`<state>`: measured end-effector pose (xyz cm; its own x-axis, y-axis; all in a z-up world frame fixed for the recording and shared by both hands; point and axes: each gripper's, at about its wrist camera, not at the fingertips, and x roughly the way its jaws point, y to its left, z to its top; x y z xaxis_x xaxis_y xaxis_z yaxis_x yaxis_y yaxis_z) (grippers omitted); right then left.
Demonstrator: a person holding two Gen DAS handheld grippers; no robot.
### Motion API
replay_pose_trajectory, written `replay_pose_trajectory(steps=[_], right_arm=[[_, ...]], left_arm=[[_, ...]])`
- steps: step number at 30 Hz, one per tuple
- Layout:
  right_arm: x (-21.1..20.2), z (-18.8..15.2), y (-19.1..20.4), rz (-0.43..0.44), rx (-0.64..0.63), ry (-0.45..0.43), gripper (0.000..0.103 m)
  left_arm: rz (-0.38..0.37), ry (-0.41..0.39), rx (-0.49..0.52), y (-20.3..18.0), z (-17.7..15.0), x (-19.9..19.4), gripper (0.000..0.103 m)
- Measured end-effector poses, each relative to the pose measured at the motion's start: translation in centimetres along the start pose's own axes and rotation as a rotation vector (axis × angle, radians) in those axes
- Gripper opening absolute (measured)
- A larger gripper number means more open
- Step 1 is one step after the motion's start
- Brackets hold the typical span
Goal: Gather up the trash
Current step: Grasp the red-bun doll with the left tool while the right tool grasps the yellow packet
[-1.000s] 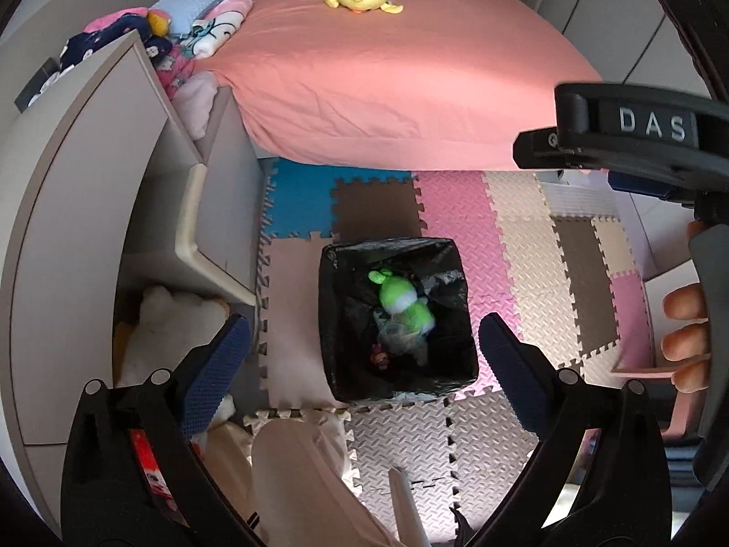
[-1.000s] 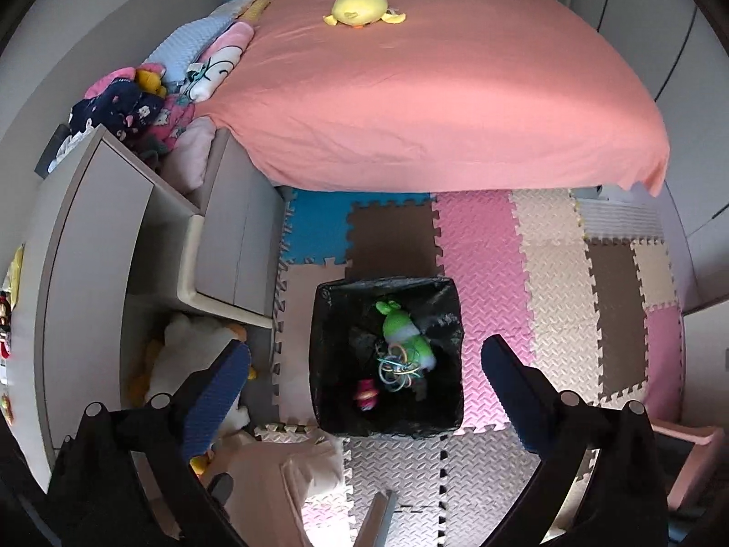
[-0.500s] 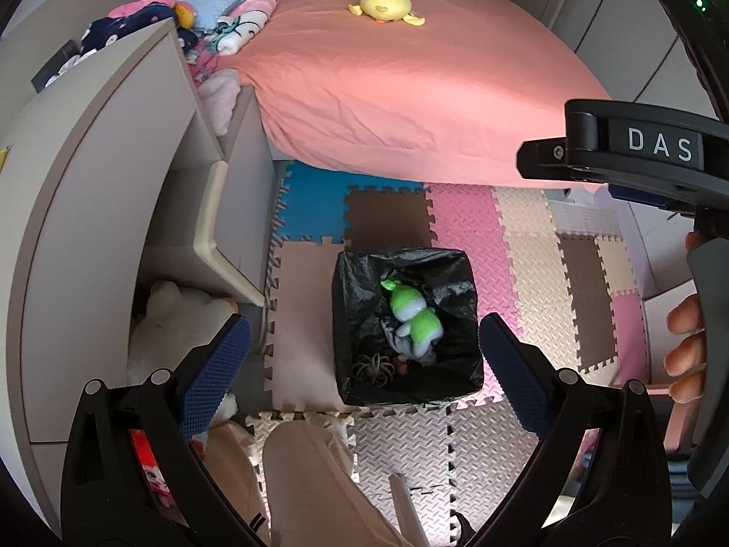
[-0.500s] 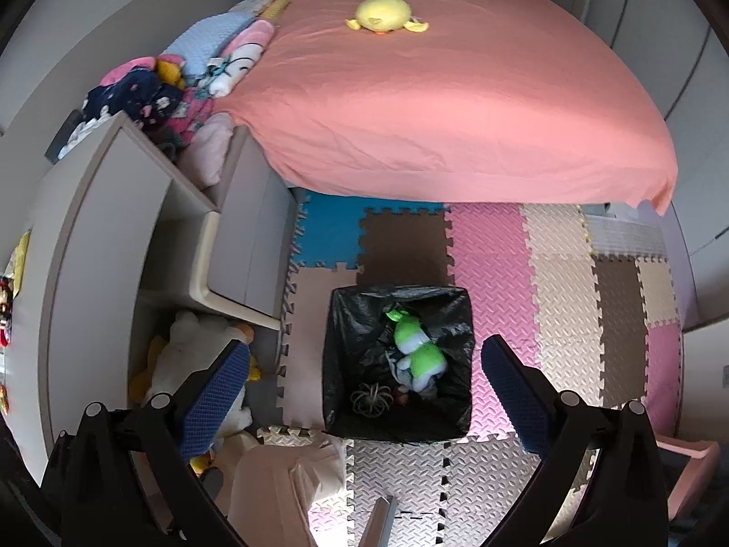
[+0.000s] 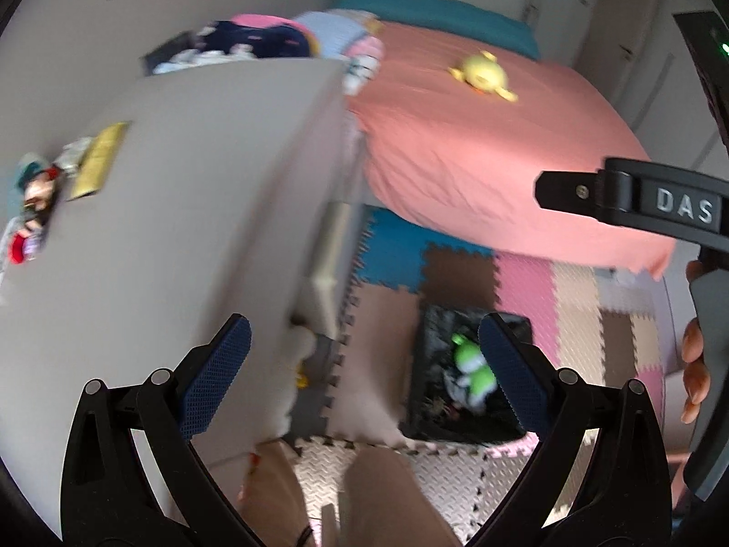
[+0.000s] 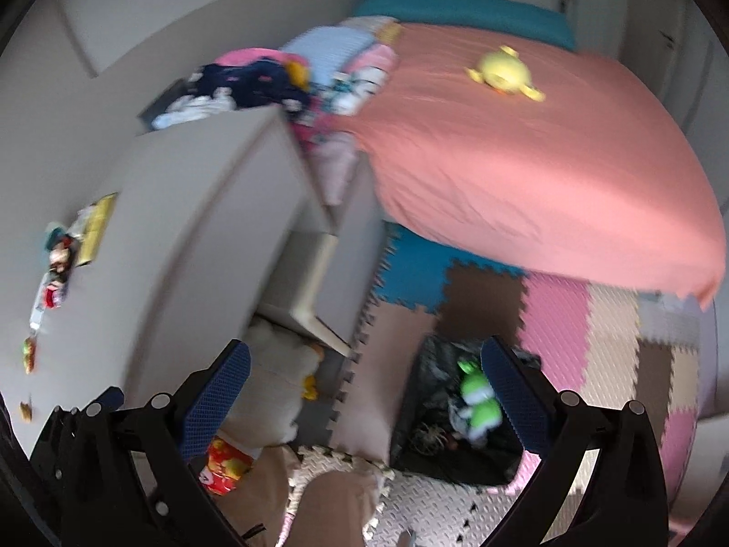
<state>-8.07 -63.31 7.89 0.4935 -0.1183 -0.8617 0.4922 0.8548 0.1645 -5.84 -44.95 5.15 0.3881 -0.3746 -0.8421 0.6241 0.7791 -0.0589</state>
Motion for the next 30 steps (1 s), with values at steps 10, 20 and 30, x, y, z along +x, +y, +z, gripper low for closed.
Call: replay_pose_trajectory(steps=[10, 20, 30], right_arm=[[1.7, 3.9, 13.5, 0.129, -0.173, 0.001, 0.101], [5.9, 6.3, 24.9, 0.187, -0.304, 0.047, 0.101], [11.7, 9.8, 34.6, 0.217, -0.366, 0.125, 0.089]], left_arm=[[0.140, -0.063, -0.200, 13.9, 1.3, -2.7, 0.097], [0.240, -0.060, -0.359, 26.1, 1.5, -3.1, 0.097], [0.310, -0.051, -0.417, 35.5, 4.0, -1.2, 0.097]])
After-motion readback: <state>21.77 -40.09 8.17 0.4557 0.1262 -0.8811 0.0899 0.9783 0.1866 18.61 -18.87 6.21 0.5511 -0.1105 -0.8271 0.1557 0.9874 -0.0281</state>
